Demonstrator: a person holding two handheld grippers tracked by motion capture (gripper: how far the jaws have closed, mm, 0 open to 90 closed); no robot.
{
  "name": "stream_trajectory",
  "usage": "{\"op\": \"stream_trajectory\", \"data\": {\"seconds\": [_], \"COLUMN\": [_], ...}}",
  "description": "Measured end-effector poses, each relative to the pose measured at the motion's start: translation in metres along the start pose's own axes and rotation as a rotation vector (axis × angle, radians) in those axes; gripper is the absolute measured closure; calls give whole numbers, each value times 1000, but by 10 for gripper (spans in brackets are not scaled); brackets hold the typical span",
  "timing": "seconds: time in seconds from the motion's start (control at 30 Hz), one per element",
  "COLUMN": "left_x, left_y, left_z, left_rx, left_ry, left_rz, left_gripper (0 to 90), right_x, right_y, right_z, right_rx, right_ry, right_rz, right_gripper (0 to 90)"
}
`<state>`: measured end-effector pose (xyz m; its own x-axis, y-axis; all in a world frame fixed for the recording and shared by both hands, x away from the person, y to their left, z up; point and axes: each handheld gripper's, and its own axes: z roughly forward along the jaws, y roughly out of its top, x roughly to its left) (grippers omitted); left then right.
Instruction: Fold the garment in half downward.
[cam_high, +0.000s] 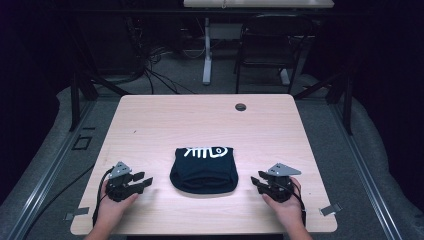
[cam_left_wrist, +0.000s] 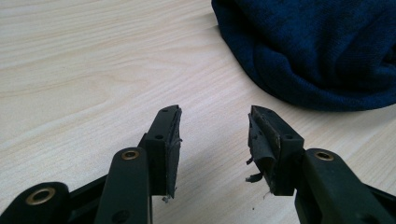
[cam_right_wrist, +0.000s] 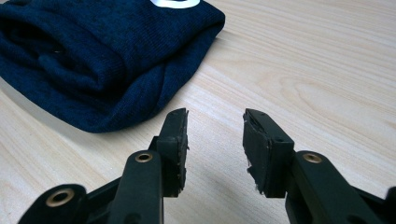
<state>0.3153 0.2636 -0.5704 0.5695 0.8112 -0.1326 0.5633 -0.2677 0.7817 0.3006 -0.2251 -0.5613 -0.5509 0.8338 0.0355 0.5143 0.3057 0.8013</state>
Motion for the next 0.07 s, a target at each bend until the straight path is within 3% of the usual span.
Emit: {"op": "stream_trajectory", "data": {"seconds": [0.07], "left_x": [0], "left_y": [0], "left_z": [-1], "left_rx": [-5], "left_ry": [1], "left_rz": [0], "left_gripper": [529], "right_x": [0], "right_y": [0], "right_z": [0], "right_rx": [1], "right_ry": [4], "right_rz": [2], "right_gripper": [592]}}
